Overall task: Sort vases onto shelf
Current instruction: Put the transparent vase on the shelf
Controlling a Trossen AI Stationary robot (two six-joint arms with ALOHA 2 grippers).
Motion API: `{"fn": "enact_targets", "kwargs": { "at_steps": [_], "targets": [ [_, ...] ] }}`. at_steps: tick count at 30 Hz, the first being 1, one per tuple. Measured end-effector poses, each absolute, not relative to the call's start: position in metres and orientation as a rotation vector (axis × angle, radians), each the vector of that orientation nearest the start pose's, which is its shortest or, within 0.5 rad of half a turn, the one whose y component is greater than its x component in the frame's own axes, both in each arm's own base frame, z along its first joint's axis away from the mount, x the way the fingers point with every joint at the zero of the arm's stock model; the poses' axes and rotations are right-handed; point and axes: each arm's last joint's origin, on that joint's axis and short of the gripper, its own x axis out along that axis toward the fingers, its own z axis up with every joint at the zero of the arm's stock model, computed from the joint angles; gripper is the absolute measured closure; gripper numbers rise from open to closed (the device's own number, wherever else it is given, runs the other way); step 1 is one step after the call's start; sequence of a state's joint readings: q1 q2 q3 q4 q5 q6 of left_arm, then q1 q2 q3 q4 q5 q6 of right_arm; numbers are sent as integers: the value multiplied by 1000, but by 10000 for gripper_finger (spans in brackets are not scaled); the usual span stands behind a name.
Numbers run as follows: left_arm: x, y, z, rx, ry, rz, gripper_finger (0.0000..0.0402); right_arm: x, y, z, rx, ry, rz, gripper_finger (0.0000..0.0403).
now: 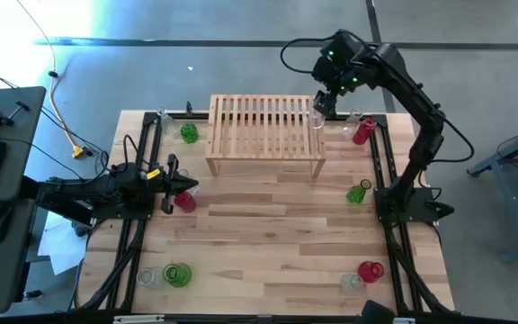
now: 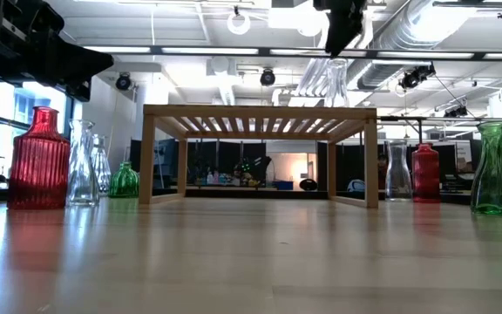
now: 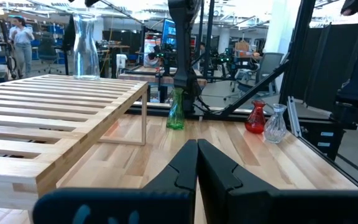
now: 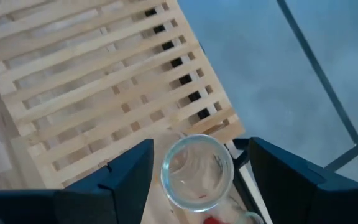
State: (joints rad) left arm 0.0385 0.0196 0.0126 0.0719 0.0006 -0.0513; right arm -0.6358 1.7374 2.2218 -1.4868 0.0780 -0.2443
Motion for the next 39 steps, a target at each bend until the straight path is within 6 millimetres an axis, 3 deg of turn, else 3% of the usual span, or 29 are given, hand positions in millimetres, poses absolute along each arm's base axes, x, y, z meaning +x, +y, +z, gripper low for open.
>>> {"fn": "enact_targets", "kwargs": {
  "at_steps": [6, 9, 17, 20, 25, 34, 39],
  "targets": [
    [98, 4, 173, -49, -66, 36, 401, 238, -157, 479, 1, 975, -527, 159],
    [98, 4, 173, -49, -66, 36, 401, 232, -141, 484, -6, 964, -539, 168],
    [98, 3, 173, -72, -67, 14, 401, 209, -107, 484, 89, 949, -522, 262],
    [98, 3, 174, -71, -68, 11, 401, 205, -99, 464, 122, 999, -519, 318],
    [98, 3, 174, -48, -69, 12, 401, 204, -91, 414, 110, 996, -543, 395],
    [98, 3, 174, -48, -69, 12, 401, 208, -102, 325, 38, 916, -684, 387],
    [98, 3, 174, -48, -69, 13, 401, 209, -114, 302, 3, 897, -787, 399]
  ]
}}
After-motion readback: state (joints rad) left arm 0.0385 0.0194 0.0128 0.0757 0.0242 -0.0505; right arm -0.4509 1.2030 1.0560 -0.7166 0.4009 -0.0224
